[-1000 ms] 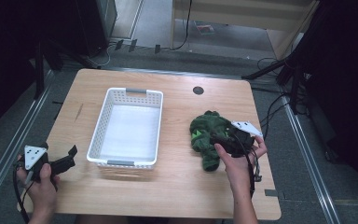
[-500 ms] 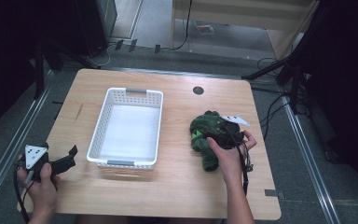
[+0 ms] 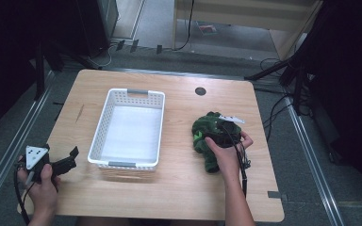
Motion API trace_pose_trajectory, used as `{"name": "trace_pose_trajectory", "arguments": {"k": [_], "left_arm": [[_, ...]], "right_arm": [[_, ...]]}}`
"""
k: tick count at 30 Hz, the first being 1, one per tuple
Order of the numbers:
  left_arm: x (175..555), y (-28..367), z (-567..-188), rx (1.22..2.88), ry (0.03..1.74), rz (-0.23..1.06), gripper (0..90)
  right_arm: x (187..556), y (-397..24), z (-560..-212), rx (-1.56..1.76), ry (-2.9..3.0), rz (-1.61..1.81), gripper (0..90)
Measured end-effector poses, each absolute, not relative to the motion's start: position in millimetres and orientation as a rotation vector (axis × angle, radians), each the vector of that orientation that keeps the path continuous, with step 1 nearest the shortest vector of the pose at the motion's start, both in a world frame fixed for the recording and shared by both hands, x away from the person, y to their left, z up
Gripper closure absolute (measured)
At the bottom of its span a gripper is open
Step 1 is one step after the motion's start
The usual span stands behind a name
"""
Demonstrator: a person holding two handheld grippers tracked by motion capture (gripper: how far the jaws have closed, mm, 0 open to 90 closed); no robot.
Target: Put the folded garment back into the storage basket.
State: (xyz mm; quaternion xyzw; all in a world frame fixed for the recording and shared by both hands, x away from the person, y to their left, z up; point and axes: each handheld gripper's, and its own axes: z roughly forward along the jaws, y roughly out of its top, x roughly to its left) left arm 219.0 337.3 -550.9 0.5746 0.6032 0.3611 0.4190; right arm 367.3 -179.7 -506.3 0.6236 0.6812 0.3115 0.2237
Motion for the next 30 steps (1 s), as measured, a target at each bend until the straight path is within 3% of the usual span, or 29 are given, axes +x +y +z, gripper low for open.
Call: {"name": "trace_pose_trajectory", "arguments": {"k": [23, 25, 30], "left_arm": [[220, 338, -551, 1.446, 1.525, 0.896, 0.5], [220, 338, -551, 1.441, 1.528, 0.893, 0.5], [221, 338, -551, 1.443, 1.532, 0.889, 0.6]], "right_arm": [[372, -169, -538, 1.735, 1.948, 0.722, 12.1], [371, -169, -538, 1.732, 1.941, 0.723, 15.8], [367, -168, -535, 1.732, 1.908, 0.746, 38.8]]}}
